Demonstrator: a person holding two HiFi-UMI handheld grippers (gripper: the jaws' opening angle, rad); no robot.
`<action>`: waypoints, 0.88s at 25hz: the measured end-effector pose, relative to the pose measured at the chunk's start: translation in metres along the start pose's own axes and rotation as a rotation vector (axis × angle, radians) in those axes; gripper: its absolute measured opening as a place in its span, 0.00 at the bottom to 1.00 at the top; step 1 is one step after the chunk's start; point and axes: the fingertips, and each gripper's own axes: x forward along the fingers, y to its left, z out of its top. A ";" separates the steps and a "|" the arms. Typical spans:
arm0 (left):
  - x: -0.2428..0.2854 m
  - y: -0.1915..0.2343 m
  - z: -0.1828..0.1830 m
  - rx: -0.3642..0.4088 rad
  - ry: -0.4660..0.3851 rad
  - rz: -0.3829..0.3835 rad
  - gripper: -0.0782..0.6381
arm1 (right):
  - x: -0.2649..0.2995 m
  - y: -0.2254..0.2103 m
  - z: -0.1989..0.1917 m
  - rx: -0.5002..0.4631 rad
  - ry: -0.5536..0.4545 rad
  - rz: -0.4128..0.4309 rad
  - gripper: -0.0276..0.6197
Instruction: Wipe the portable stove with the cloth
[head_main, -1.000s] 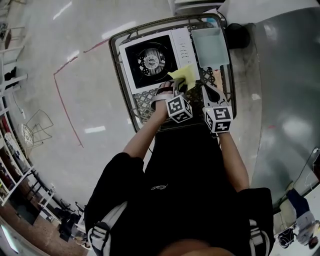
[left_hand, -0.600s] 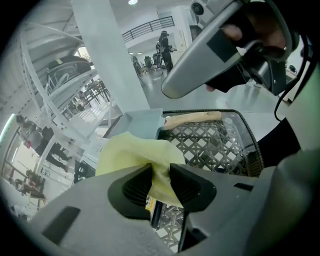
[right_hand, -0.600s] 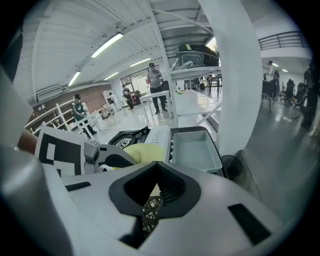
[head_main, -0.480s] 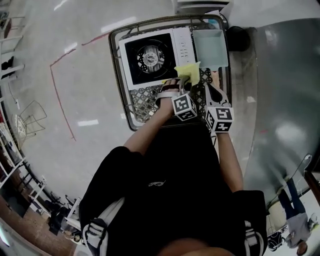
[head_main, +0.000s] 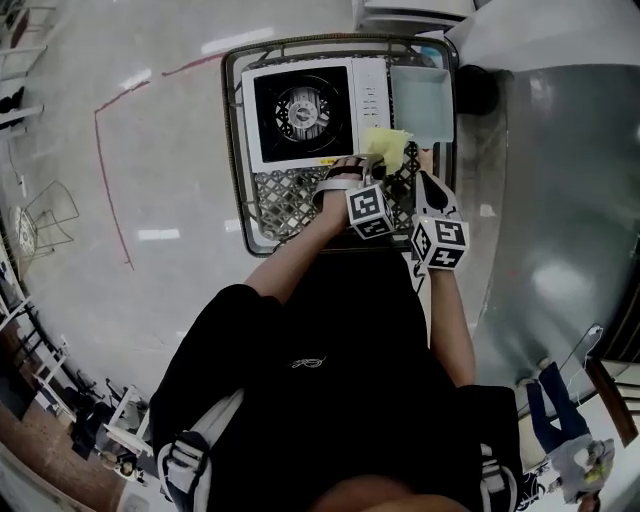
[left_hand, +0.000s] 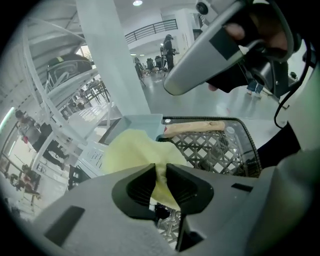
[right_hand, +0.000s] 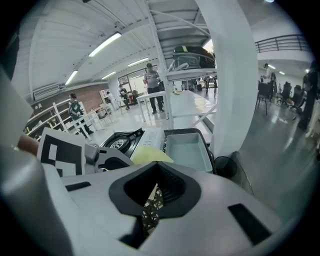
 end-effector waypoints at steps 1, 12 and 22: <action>-0.001 0.000 0.001 -0.024 -0.012 -0.005 0.21 | 0.000 0.001 0.001 -0.002 -0.001 0.001 0.05; -0.051 0.029 0.006 -0.452 -0.216 -0.015 0.18 | 0.001 0.027 0.016 -0.054 -0.011 0.039 0.05; -0.125 0.061 -0.036 -0.635 -0.327 0.174 0.18 | 0.008 0.090 0.030 -0.151 -0.036 0.118 0.05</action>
